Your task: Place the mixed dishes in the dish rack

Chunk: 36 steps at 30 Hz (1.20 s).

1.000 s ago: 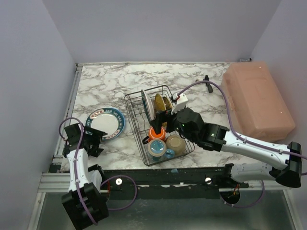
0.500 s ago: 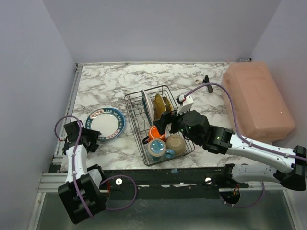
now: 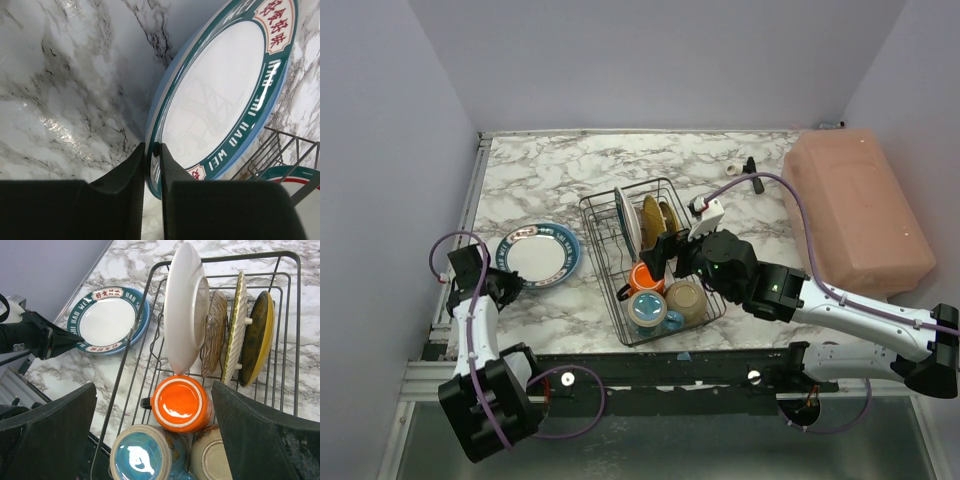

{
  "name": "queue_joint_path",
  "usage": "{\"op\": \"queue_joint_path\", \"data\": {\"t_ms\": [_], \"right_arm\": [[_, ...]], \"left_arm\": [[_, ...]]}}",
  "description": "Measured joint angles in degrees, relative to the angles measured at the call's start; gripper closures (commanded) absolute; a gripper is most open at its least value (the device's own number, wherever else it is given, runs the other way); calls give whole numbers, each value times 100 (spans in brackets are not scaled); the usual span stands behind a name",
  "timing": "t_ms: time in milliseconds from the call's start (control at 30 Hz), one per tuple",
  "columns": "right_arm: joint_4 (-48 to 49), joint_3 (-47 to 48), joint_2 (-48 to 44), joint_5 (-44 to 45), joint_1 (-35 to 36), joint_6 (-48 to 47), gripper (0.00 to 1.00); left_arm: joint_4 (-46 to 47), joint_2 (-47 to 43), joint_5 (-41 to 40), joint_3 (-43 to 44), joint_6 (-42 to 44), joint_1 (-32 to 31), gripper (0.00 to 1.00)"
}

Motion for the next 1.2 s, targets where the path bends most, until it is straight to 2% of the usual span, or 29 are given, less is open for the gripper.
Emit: {"op": "queue_joint_path", "data": {"t_ms": [467,667,1000,1200], "right_arm": [[24,2,264,-4,0,31,0],[31,105,378,-22,0,114,0],[83,437,741,-256,0,435,0],[164,640,872,-592,-79,761,0]], "left_arm": [[-905,-1137,-39,562,435,9,100],[-960,-1631,195,817,597,11,100],[-962,-2164,367,2142,772,-155,100],[-98,-2140,1497,2490,741,-791,100]]}}
